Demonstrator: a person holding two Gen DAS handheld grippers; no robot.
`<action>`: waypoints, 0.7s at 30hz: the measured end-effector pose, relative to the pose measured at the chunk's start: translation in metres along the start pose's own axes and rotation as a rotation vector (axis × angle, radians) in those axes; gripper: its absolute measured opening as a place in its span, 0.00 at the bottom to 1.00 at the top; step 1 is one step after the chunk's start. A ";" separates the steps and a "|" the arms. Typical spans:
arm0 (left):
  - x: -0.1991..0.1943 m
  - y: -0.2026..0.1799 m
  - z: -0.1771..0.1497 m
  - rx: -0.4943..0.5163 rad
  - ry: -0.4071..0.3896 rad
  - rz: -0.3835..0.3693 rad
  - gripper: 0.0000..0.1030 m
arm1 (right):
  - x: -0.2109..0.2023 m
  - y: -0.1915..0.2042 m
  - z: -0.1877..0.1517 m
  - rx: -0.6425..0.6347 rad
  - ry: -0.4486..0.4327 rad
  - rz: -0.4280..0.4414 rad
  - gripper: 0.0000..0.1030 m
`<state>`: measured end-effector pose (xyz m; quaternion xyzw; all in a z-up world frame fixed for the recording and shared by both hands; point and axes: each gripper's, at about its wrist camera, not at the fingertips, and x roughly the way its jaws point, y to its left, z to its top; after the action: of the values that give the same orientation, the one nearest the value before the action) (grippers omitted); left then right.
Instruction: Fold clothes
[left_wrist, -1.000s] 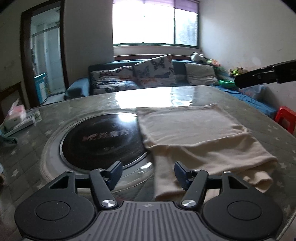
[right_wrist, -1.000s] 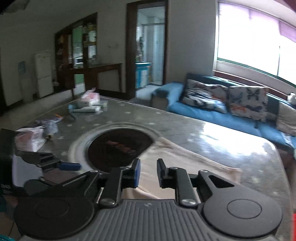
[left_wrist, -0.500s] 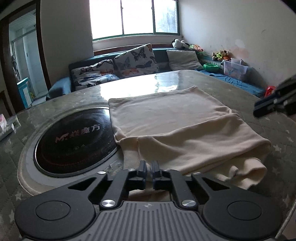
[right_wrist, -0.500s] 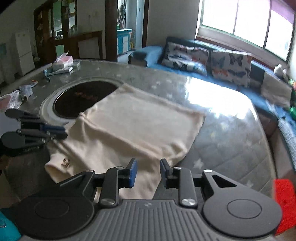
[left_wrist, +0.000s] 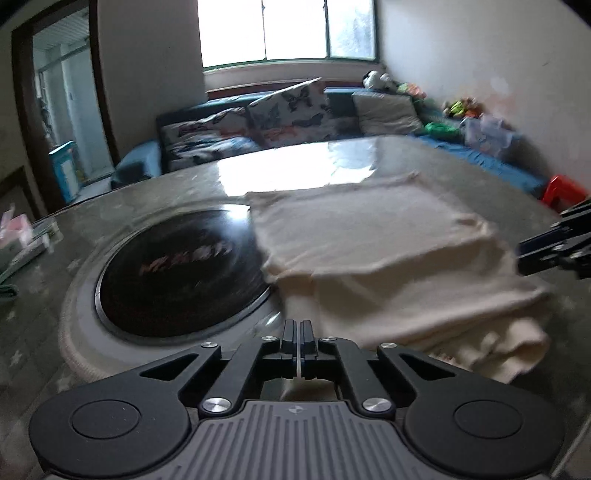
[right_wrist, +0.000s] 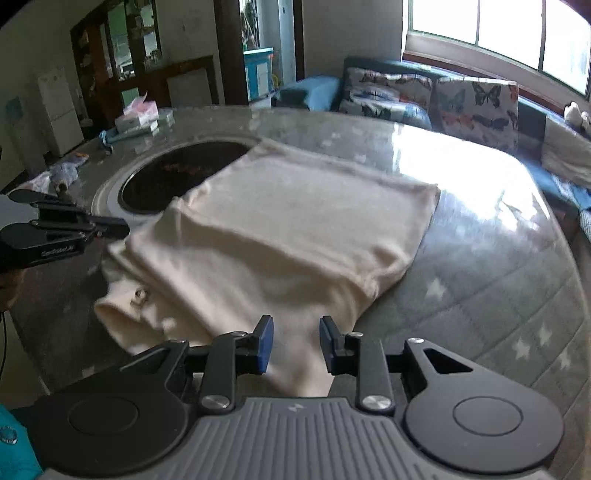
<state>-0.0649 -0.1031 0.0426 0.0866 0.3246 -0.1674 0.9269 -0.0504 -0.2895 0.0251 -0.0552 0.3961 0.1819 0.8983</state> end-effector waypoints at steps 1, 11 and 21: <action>0.001 -0.003 0.005 0.000 -0.006 -0.020 0.03 | 0.000 -0.002 0.004 0.000 -0.008 -0.006 0.26; 0.051 -0.024 0.025 0.017 0.041 -0.066 0.06 | 0.039 -0.019 0.020 0.078 -0.011 -0.042 0.24; 0.048 -0.024 0.021 0.048 0.027 -0.055 0.08 | 0.039 -0.013 0.024 0.047 -0.024 -0.048 0.23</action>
<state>-0.0263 -0.1437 0.0270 0.1021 0.3351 -0.1994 0.9152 -0.0048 -0.2842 0.0121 -0.0415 0.3879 0.1515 0.9082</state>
